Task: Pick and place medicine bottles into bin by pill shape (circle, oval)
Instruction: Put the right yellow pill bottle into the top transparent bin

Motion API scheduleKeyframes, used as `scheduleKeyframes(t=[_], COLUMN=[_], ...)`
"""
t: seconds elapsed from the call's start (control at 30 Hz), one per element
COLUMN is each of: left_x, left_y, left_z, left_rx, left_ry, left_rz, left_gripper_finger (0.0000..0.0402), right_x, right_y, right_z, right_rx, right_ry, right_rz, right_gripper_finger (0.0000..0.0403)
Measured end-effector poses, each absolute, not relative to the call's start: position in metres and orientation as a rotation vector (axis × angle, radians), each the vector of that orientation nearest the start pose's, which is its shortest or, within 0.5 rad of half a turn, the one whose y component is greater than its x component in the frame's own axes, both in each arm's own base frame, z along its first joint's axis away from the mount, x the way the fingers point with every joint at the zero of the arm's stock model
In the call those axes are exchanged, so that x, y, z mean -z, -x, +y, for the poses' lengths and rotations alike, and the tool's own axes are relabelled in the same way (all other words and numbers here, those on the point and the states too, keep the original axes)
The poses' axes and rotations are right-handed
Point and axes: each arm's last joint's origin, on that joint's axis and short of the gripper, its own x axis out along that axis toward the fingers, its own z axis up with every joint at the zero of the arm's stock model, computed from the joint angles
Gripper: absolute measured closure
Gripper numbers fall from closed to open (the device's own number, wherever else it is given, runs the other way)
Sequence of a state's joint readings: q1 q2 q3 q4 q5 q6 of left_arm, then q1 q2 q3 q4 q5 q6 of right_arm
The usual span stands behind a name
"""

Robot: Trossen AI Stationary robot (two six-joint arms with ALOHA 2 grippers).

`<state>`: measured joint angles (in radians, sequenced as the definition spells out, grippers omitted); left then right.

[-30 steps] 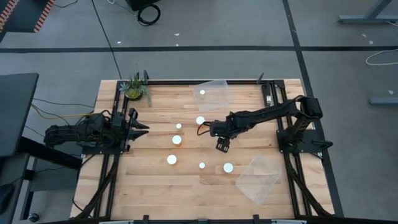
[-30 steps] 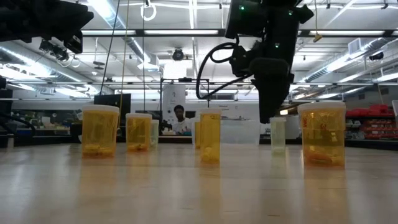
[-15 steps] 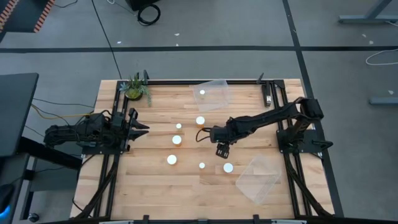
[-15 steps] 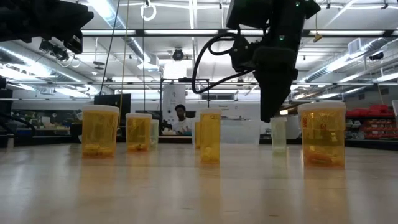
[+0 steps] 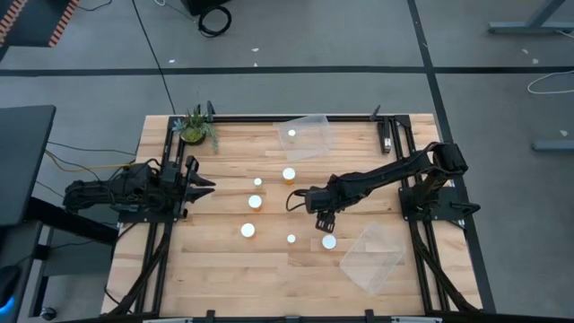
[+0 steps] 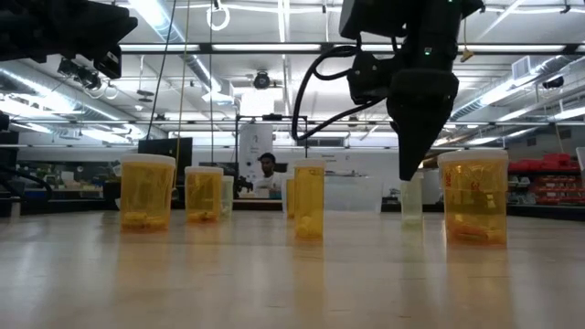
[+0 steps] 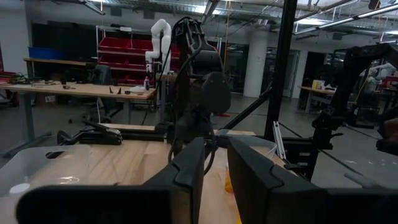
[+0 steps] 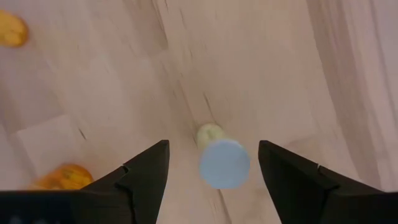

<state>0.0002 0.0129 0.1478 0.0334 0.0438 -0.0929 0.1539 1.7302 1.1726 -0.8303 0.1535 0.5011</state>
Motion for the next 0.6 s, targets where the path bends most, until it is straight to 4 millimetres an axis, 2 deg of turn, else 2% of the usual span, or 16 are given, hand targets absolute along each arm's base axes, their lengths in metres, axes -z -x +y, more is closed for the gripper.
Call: scheduleKeyframes(t=[0.37,0.6], left_x=[-0.216,-0.216], left_y=[-0.086,-0.086], left_z=[-0.001,-0.001], left_rx=[0.051,0.051], left_ry=[0.089,0.089], left_rz=[-0.166,-0.166], left_gripper_finger=[0.0319,0.0322], right_x=[-0.174,-0.173], right_y=[-0.308,-0.310], right_z=[0.043,0.043], right_rx=[0.347,0.327], right_ry=[-0.196,-0.187], right_rz=[1.353,1.330], right_gripper_finger=[0.0188,0.0228])
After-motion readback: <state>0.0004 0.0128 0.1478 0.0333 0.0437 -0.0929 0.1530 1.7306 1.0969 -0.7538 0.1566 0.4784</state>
